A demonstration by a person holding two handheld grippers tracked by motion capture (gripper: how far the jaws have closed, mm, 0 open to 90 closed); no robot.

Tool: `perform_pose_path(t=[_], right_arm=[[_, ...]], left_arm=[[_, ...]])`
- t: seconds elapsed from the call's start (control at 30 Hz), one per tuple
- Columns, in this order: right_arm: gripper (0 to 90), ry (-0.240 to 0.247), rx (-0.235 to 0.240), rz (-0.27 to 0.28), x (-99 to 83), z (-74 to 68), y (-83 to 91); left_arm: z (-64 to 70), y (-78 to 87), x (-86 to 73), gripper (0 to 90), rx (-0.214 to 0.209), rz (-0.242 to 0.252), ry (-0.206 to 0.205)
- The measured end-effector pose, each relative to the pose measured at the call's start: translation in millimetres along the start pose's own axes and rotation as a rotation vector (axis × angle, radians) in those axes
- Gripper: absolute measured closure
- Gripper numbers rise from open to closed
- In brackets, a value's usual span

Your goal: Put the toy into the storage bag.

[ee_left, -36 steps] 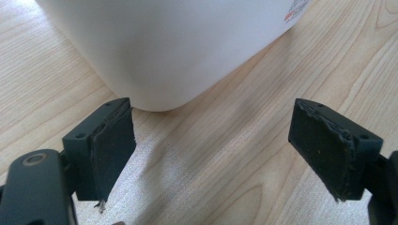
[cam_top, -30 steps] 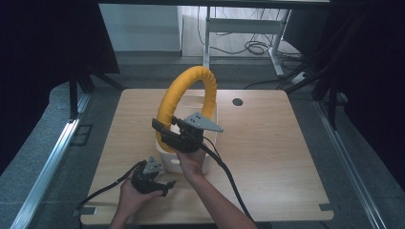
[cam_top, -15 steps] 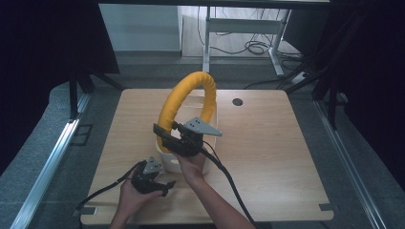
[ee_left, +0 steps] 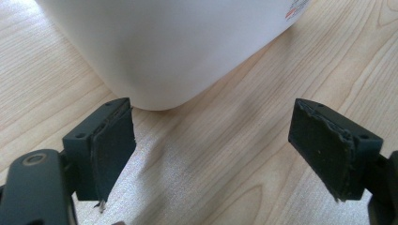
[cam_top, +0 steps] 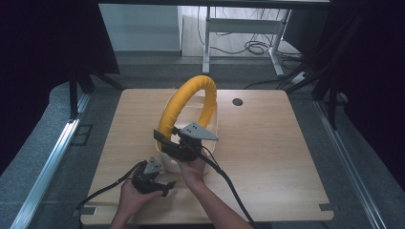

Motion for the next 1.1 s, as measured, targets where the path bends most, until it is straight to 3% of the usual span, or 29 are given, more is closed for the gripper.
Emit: perform_pose_path(t=[0.73,1.1], right_arm=[[48.9,0.002,-0.034,-0.098,-9.9,0.4,2.4],[47.1,-0.013,-0.027,-0.150,-8.3,4.6,3.7]], left_arm=[[0.9,-0.5,-0.3,15.2,0.001,-0.001,0.010],[1.1,-1.2,-0.4,15.2,0.000,-0.003,0.008]])
Point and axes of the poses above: each handheld gripper's, and its own axes: y roughly backward along the jaws, x roughly out of its top, z roughly to its right, the point moved 1 cm from there along -y, roughly forward along the jaws, and after that the axes turned 3 degrees about -y, right-handed, at the moved point
